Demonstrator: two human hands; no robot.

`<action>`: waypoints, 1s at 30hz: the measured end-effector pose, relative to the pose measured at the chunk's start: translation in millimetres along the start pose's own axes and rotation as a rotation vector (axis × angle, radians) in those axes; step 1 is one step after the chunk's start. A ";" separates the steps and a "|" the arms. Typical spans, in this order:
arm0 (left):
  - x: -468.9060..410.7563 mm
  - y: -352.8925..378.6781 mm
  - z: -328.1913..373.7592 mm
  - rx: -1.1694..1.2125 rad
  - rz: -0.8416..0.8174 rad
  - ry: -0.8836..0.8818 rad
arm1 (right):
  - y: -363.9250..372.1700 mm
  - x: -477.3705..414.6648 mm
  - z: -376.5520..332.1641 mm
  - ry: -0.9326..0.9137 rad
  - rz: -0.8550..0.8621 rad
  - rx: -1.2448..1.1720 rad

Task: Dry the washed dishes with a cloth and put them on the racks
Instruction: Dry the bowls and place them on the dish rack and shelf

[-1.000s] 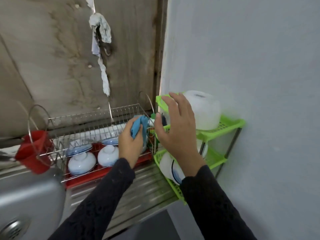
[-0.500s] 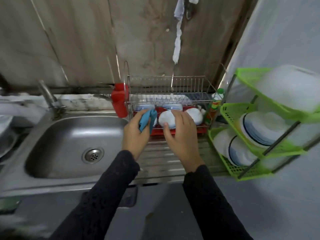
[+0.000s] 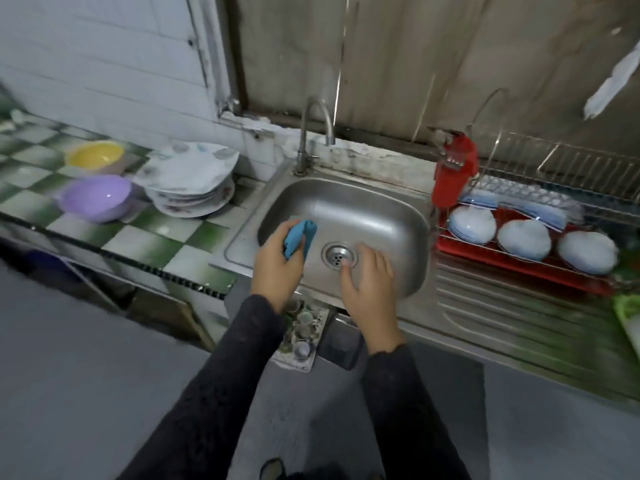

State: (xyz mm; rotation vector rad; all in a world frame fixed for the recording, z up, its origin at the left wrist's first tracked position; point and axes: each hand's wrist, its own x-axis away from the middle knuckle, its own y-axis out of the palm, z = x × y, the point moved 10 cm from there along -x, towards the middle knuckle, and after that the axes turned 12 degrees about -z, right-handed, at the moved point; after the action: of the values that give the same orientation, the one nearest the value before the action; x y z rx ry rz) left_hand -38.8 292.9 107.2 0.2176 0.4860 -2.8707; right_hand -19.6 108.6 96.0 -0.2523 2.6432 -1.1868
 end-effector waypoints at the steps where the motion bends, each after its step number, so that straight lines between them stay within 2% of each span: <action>1: 1.9 -21.1 -6.2 -0.027 0.024 -0.001 | 13.5 -4.4 -13.5 -0.013 -0.015 -0.009; 3: 4.4 -49.2 -12.1 -0.039 0.057 -0.002 | 28.1 -11.6 -32.9 -0.038 -0.026 -0.026; 7: 23.7 -109.3 -50.1 -0.017 0.161 -0.124 | 74.5 -16.6 -77.4 -0.133 -0.090 -0.006; 16: 41.1 -201.9 -123.1 -0.030 0.376 -0.286 | 170.2 -56.3 -134.6 -0.181 -0.308 -0.069; 20: 15.8 -242.7 -152.6 -0.056 0.413 -0.344 | 212.7 -95.4 -162.0 -0.223 -0.337 -0.096; 24: -26.8 -294.0 -180.0 -0.203 0.425 -0.346 | 253.5 -149.2 -195.2 -0.239 -0.376 -0.105; 27: -45.4 -323.2 -191.3 -0.217 0.456 -0.419 | 278.8 -182.2 -219.4 -0.269 -0.384 -0.089; 30: -61.1 -350.7 -197.7 -0.234 0.505 -0.387 | 298.9 -204.5 -243.6 -0.306 -0.413 -0.078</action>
State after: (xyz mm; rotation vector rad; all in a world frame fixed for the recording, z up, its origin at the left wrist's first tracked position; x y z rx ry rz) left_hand -43.0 694.7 41.2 -0.2225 0.5827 -2.2634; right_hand 89.9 529.3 57.0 -0.9505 2.4325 -1.0477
